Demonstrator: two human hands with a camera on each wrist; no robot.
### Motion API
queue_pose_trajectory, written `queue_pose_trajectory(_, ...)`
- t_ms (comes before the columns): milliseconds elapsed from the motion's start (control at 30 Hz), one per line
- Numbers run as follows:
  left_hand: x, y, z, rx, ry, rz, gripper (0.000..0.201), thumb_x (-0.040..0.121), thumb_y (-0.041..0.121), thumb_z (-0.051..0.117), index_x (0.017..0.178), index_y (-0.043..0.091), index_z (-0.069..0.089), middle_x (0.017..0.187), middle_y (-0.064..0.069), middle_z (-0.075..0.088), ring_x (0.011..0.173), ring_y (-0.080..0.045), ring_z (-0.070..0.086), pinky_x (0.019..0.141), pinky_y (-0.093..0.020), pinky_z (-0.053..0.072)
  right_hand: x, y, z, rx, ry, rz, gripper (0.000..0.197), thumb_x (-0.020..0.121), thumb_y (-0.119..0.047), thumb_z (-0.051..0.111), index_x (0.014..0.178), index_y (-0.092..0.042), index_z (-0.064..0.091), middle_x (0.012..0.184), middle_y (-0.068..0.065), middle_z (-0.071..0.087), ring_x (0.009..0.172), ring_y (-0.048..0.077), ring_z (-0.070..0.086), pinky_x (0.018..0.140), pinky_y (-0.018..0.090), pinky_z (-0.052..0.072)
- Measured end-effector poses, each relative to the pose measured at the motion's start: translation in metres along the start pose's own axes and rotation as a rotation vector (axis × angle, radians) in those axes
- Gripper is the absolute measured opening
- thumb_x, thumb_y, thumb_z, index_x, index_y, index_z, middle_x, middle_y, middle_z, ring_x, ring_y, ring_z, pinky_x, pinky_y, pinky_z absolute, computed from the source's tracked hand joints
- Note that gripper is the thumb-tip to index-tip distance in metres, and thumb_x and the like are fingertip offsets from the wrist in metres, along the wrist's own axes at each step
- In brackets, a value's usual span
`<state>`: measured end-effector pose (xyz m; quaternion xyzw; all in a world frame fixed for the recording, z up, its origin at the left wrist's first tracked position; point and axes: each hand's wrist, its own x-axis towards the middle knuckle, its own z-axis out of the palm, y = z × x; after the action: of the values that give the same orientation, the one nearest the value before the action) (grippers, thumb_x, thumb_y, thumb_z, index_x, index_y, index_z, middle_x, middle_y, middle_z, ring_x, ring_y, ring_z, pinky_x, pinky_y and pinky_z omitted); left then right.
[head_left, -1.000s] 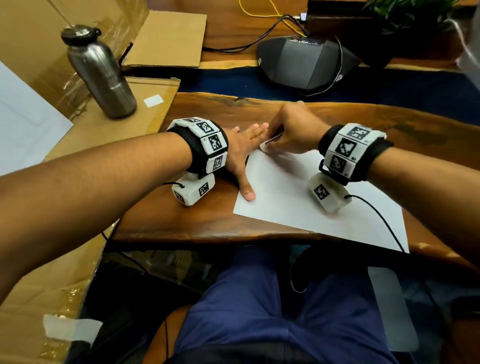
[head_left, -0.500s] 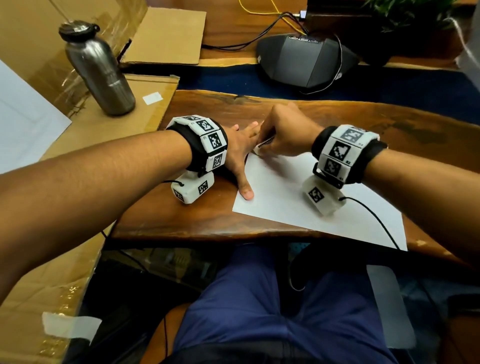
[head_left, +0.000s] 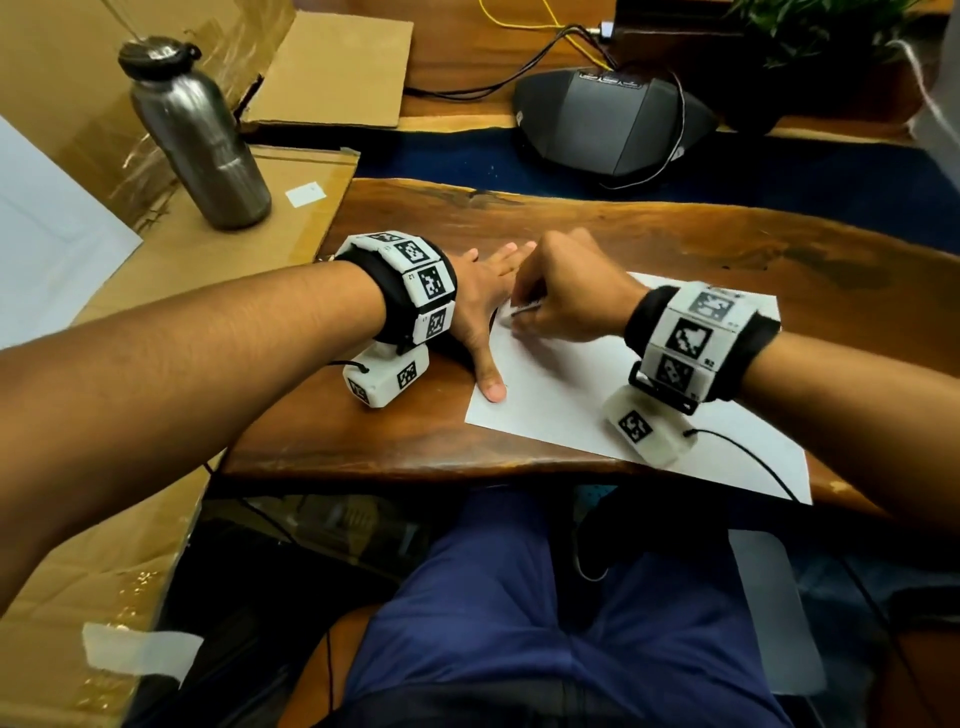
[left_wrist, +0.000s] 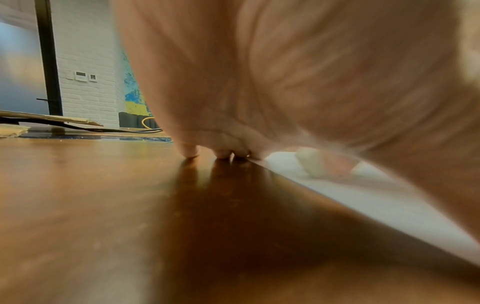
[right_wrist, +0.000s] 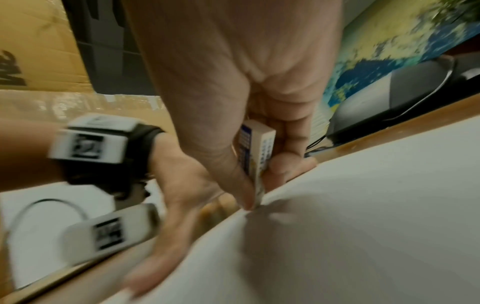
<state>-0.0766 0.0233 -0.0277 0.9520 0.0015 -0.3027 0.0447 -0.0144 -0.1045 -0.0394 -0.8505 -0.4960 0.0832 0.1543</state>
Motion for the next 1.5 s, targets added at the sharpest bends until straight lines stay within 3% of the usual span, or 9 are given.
queue_pose_trajectory(233, 0.019, -0.016, 0.009, 0.032, -0.014, 0.035, 0.169, 0.032, 0.077, 0.077, 0.15, 0.02, -0.03, 0.158, 0.003, -0.035, 0.146, -0.015, -0.029, 0.119, -0.048, -0.015, -0.031, 0.0, -0.002, 0.117, -0.135, 0.07, 0.017, 0.075, -0.029, 0.083, 0.081, -0.014, 0.08, 0.078, -0.003, 0.075, 0.071, 0.011, 0.066, 0.067, 0.024, 0.052)
queue_pose_trajectory(400, 0.019, -0.019, 0.011, 0.045, 0.027, 0.054, 0.165, 0.036, 0.08, 0.074, 0.152, 0.02, -0.027, 0.159, 0.003, -0.034, 0.146, -0.015, -0.029, 0.118, -0.047, -0.017, -0.031, 0.041, -0.009, 0.488, -0.084, 0.405, 0.015, 0.076, -0.017, 0.086, 0.076, -0.006, 0.076, 0.063, 0.003, 0.071, 0.061, 0.016, 0.061, 0.058, 0.025, 0.055)
queue_pose_trajectory(500, 0.02, -0.02, 0.01, 0.091, 0.071, 0.079, 0.159, 0.041, 0.085, 0.069, 0.153, 0.021, -0.024, 0.159, 0.003, -0.032, 0.146, -0.016, -0.03, 0.116, -0.046, -0.02, -0.032, 0.05, -0.008, 0.536, -0.069, 0.432, 0.019, 0.075, -0.017, 0.087, 0.078, -0.002, 0.076, 0.075, 0.015, 0.074, 0.065, 0.022, 0.063, 0.07, 0.039, 0.059)
queue_pose_trajectory(667, 0.017, -0.016, 0.013, 0.116, 0.045, 0.113, 0.152, 0.048, 0.088, 0.068, 0.155, 0.023, -0.02, 0.161, 0.006, -0.027, 0.146, -0.012, -0.027, 0.117, -0.047, -0.02, -0.03, 0.059, -0.014, 0.53, -0.059, 0.444, 0.023, 0.076, -0.017, 0.087, 0.086, 0.001, 0.076, 0.084, 0.02, 0.075, 0.07, 0.023, 0.065, 0.074, 0.037, 0.059)
queue_pose_trajectory(833, 0.014, -0.01, 0.019, 0.078, -0.004, 0.102, 0.159, 0.041, 0.086, 0.07, 0.153, 0.025, -0.025, 0.159, 0.008, -0.031, 0.145, -0.009, -0.027, 0.119, -0.047, -0.018, -0.035, 0.041, -0.013, 0.189, -0.017, 0.227, 0.017, 0.077, -0.026, 0.085, 0.083, -0.012, 0.078, 0.08, 0.002, 0.074, 0.074, 0.015, 0.064, 0.061, 0.02, 0.048)
queue_pose_trajectory(933, 0.015, -0.012, 0.019, 0.045, -0.004, 0.11, 0.158, 0.04, 0.085, 0.072, 0.154, 0.027, -0.021, 0.16, 0.008, -0.03, 0.145, -0.009, -0.028, 0.116, -0.044, -0.021, -0.031, 0.018, -0.003, 0.094, -0.023, 0.062, 0.017, 0.077, -0.028, 0.083, 0.084, -0.014, 0.079, 0.079, 0.0, 0.074, 0.076, 0.016, 0.064, 0.068, 0.026, 0.05)
queue_pose_trajectory(1267, 0.016, -0.012, 0.022, 0.034, 0.023, 0.132, 0.155, 0.044, 0.083, 0.077, 0.155, 0.03, -0.017, 0.16, 0.007, -0.03, 0.145, -0.01, -0.028, 0.119, -0.051, -0.016, -0.037, -0.009, -0.002, 0.076, -0.216, -0.079, 0.012, 0.076, -0.024, 0.082, 0.084, -0.015, 0.079, 0.074, -0.008, 0.07, 0.07, 0.005, 0.06, 0.068, 0.019, 0.049)
queue_pose_trajectory(1400, 0.005, -0.003, 0.016, 0.032, 0.002, 0.099, 0.144, 0.054, 0.072, 0.079, 0.154, 0.033, -0.016, 0.162, 0.006, -0.025, 0.143, -0.009, -0.027, 0.113, -0.045, -0.019, -0.013, 0.012, -0.007, 0.053, -0.071, 0.023, 0.017, 0.077, -0.029, 0.082, 0.086, -0.014, 0.082, 0.076, -0.003, 0.073, 0.071, 0.008, 0.059, 0.074, 0.021, 0.038)
queue_pose_trajectory(1500, 0.006, -0.003, 0.017, 0.029, 0.012, 0.096, 0.145, 0.052, 0.075, 0.078, 0.156, 0.032, -0.013, 0.161, 0.005, -0.028, 0.146, -0.015, -0.025, 0.116, -0.048, -0.018, -0.026, 0.001, -0.001, 0.045, -0.093, -0.024, 0.017, 0.076, -0.028, 0.083, 0.085, -0.014, 0.08, 0.079, -0.001, 0.073, 0.073, 0.012, 0.062, 0.071, 0.022, 0.047)
